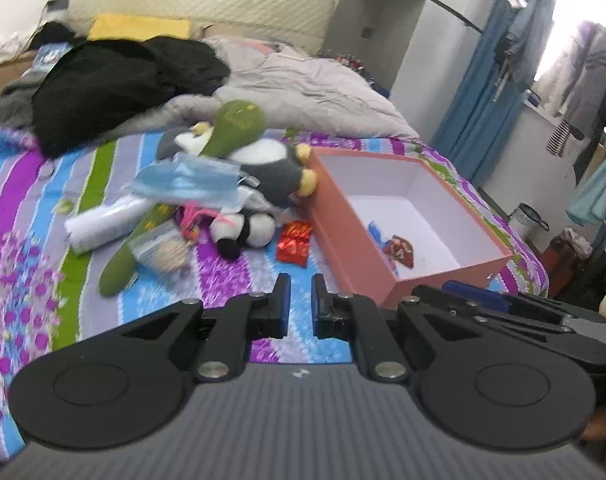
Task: Organize soft objects
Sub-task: 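Withdraw both tools from the box and move toward the clear bag and tissue, then grasp the clear bag with the left tool while the right tool grasps the white tissue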
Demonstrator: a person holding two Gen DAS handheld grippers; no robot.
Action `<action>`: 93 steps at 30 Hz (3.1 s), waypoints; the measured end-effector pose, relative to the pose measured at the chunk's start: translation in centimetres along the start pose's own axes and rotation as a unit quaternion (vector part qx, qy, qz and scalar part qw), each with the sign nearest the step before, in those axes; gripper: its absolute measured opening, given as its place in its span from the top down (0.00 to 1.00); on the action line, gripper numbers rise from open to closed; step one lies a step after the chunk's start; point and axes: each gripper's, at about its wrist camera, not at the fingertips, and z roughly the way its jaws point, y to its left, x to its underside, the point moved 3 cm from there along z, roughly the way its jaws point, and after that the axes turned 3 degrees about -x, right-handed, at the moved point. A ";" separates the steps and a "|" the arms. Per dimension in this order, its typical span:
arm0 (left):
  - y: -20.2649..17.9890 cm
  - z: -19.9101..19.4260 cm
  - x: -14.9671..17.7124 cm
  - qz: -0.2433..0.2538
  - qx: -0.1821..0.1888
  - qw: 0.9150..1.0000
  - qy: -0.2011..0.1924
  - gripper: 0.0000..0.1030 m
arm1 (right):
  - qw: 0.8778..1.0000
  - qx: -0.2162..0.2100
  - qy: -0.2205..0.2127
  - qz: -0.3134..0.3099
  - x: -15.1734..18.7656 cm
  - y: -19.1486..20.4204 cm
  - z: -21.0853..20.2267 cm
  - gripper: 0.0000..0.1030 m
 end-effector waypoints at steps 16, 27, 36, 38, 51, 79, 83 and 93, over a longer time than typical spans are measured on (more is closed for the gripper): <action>5.9 3.6 2.8 -0.055 -0.046 0.997 0.013 0.84 | 0.998 -0.017 0.049 -0.022 2.0 2.1 5.2 0.60; 10.9 12.2 2.7 -0.093 -0.052 0.994 0.028 0.71 | 0.997 0.001 0.073 -0.039 0.7 1.0 13.9 0.60; 14.3 19.3 2.6 -0.135 -0.065 0.988 0.030 0.52 | 0.993 0.017 0.091 -0.069 -0.4 0.0 21.4 0.60; 15.0 20.6 2.5 -0.147 -0.076 0.986 0.034 0.46 | 0.993 0.022 0.089 -0.072 -1.1 -0.2 22.8 0.60; 17.2 25.0 2.3 -0.232 -0.098 0.967 0.032 0.33 | 0.985 0.059 0.064 -0.149 -4.5 -0.3 30.4 0.61; 15.7 21.3 1.0 -0.233 -0.080 0.969 0.002 0.70 | 0.979 0.060 0.027 -0.192 -4.8 1.4 23.9 0.94; 15.1 19.0 1.8 -0.220 -0.072 0.973 0.004 0.70 | 0.978 0.063 0.034 -0.198 -3.4 1.9 21.3 0.94; 14.0 16.7 5.8 -0.195 -0.051 0.978 0.054 0.70 | 0.971 0.061 0.087 -0.216 3.2 2.7 17.6 0.93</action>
